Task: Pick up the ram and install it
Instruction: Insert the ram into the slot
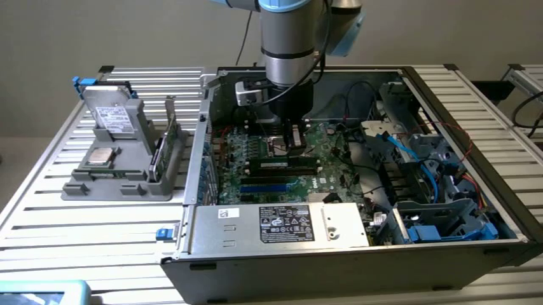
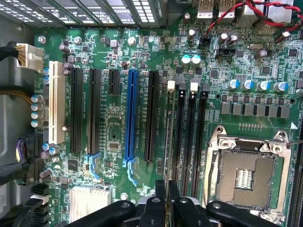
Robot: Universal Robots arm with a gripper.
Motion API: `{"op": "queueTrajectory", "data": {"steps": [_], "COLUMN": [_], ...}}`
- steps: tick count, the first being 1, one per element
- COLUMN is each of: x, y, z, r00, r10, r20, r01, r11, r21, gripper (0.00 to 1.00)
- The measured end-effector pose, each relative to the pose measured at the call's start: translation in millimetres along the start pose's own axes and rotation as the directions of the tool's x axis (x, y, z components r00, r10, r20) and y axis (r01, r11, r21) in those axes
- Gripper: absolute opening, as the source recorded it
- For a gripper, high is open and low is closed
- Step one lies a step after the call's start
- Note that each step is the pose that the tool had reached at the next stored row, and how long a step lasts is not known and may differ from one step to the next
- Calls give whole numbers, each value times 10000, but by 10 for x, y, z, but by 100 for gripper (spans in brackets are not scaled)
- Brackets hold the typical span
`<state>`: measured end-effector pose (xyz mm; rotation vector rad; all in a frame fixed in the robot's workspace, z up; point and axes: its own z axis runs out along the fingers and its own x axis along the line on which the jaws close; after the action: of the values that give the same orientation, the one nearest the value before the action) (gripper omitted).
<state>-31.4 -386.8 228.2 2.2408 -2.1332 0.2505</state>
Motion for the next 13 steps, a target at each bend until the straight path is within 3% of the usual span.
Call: {"op": "queueTrajectory", "data": {"steps": [5, 13], "x": [-1, 13], "y": [0, 1], "z": [1, 4], "r00": [10000, 10000], "r10": [9, 10], "r20": [-3, -3], "r01": [-9, -10], "r11": [10000, 10000], "r21": [60, 63], "gripper": [14, 14]}}
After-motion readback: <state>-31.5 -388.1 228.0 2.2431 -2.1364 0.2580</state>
